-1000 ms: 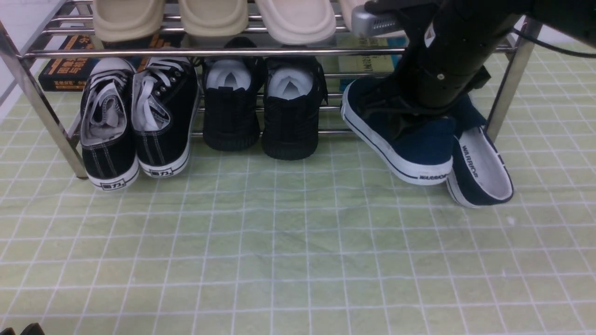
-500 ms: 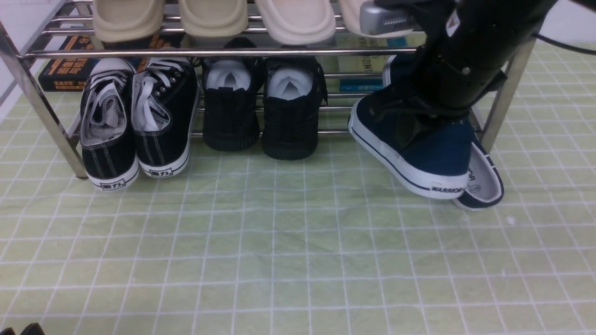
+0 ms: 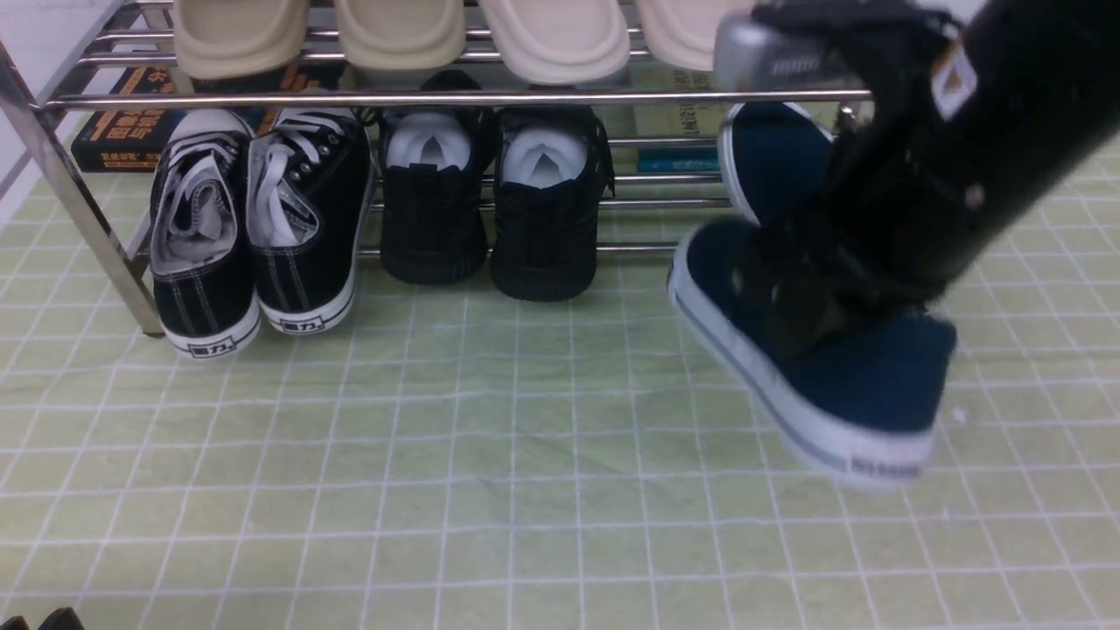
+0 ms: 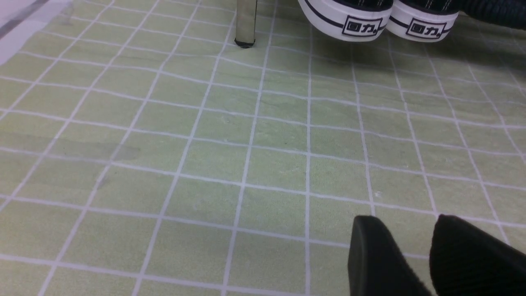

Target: Take the shoes off the shelf with your hand from the green coffee tablecloth.

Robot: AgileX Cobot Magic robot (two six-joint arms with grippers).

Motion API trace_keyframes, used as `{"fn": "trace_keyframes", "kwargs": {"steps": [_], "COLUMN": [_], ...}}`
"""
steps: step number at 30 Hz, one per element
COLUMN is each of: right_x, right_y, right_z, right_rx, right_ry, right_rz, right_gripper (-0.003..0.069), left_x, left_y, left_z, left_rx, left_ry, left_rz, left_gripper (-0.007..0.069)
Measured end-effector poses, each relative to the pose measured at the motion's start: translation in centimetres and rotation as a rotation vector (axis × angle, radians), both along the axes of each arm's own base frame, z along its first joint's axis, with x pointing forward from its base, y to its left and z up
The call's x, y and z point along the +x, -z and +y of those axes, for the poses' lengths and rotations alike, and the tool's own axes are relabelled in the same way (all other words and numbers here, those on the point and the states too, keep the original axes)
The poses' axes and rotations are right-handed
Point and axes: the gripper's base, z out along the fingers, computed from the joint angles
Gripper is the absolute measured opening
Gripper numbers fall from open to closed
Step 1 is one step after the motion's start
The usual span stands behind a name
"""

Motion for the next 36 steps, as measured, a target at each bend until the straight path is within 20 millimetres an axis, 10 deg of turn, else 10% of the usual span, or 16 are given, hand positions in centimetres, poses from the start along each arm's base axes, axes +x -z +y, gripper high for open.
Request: {"fn": "trace_keyframes", "kwargs": {"steps": [6,14,26,36], "right_x": [-4.3,-3.5,-2.2,-2.1], "right_y": [3.5,7.1,11.9,11.8], "right_z": [5.2,10.3,12.8,12.4], "right_rx": [-0.042,-0.011,-0.055,-0.071], "right_ry": [0.001,0.122,0.220,0.223], "right_rz": [-0.023,-0.202,-0.203,-0.192], "right_gripper": [0.0045,0.0045,0.0045,0.0045], "left_x": [0.0,0.0,0.0,0.0], "left_y": [0.0,0.0,0.0,0.0], "left_z": [0.0,0.0,0.0,0.0], "left_rx": [0.001,0.001,0.001,0.001], "left_ry": [0.000,0.000,0.000,0.000], "left_rz": [0.000,0.000,0.000,0.000], "left_gripper": [0.0240,0.0240,0.0240,0.0240]}}
